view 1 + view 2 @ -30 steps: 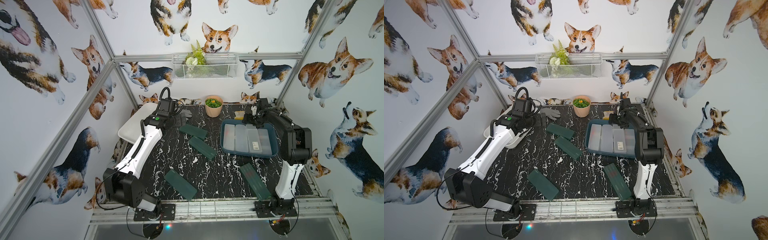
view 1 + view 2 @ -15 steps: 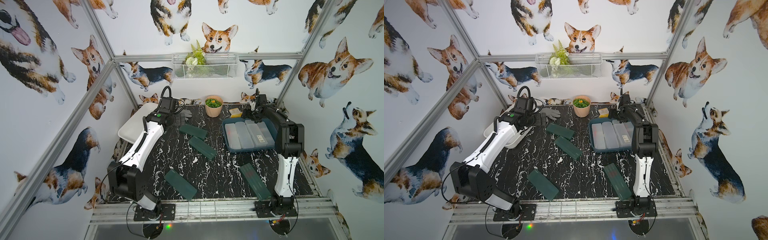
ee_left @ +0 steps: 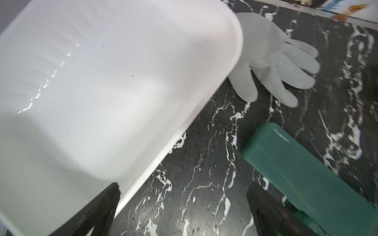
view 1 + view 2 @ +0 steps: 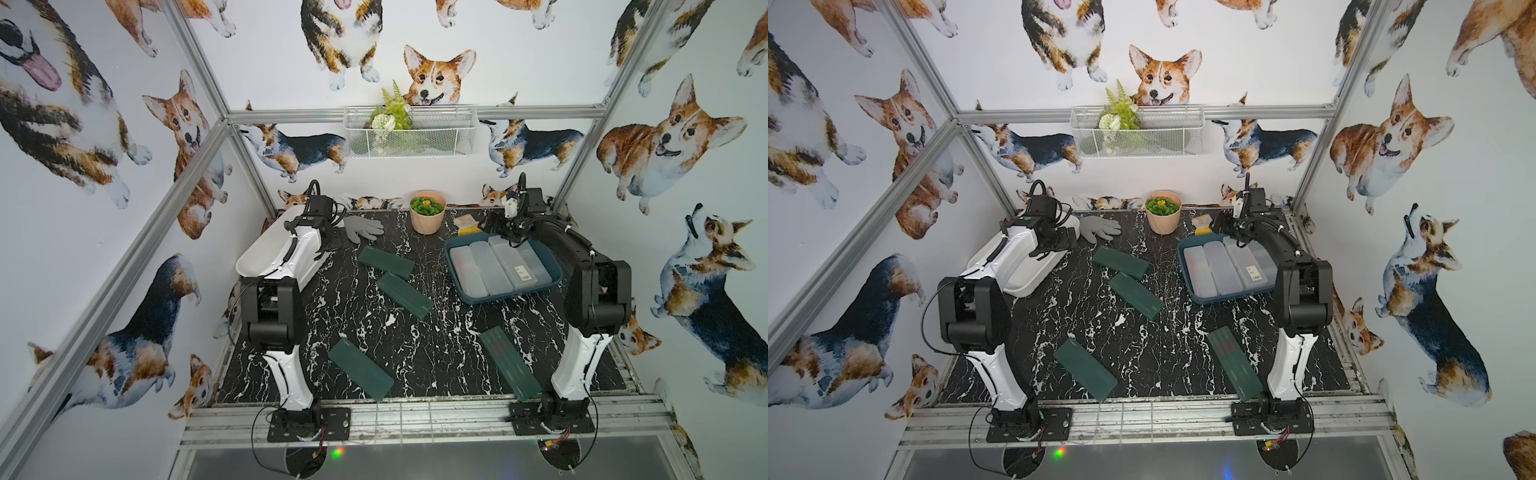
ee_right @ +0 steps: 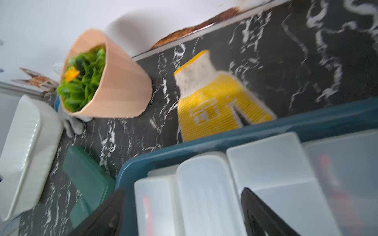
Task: Place the pencil cases by color into the storage box
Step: Move the storage box to the center of the board.
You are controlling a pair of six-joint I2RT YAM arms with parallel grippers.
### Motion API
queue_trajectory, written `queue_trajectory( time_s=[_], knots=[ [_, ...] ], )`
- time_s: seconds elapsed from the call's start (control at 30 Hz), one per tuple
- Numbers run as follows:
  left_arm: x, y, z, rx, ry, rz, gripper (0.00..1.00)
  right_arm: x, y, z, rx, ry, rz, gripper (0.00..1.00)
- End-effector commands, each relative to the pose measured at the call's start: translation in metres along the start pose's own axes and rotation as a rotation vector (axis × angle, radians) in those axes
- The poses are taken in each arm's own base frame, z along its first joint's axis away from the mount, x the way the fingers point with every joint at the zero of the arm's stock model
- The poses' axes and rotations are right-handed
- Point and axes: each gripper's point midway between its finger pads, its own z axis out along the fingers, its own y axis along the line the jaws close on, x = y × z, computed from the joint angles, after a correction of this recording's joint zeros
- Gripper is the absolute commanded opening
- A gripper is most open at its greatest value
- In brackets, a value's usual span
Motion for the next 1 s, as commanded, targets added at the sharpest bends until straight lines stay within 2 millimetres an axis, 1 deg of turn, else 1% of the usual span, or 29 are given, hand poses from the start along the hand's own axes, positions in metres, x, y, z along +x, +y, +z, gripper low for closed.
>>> queue_trajectory(
  time_s=[0.0,0.03,0.17,0.3,0.37,0.47,0.53,0.63,0.77,0.87,0.97],
  knots=[
    [-0.02,-0.002,0.01,0.046,-0.008,-0.131,1.0,0.009,0.03,-0.009,-0.099,-0.024,-0.01,0.89],
    [-0.025,-0.001,0.014,0.055,-0.007,-0.152,1.0,0.012,0.031,-0.01,-0.108,-0.018,-0.008,0.89],
    [-0.03,0.009,0.034,0.082,0.011,-0.225,1.0,0.024,0.036,-0.022,-0.128,-0.007,-0.017,0.89],
    [-0.023,0.01,0.054,0.162,0.075,-0.216,1.0,0.027,0.039,-0.033,-0.133,-0.018,-0.026,0.89],
    [-0.02,0.012,0.06,0.207,0.1,-0.191,1.0,0.028,0.041,-0.038,-0.138,-0.02,-0.032,0.88],
    [-0.018,0.012,0.06,0.259,0.109,-0.158,1.0,0.032,0.041,-0.042,-0.138,-0.016,-0.035,0.88],
    [-0.016,0.013,0.059,0.272,0.112,-0.16,1.0,0.037,0.04,-0.041,-0.14,-0.007,-0.028,0.88],
    [-0.007,0.013,0.063,0.28,0.134,-0.165,1.0,0.041,0.041,-0.04,-0.151,0.007,-0.015,0.88],
    [0.004,0.007,0.066,0.317,0.158,-0.183,0.99,0.042,0.042,-0.041,-0.156,0.008,-0.017,0.88],
    [0.013,0.003,0.066,0.334,0.177,-0.184,0.99,0.042,0.043,-0.042,-0.157,0.008,-0.021,0.88],
    [0.023,0.005,0.063,0.322,0.196,-0.18,0.99,0.046,0.042,-0.043,-0.157,0.008,-0.025,0.88]
  ],
)
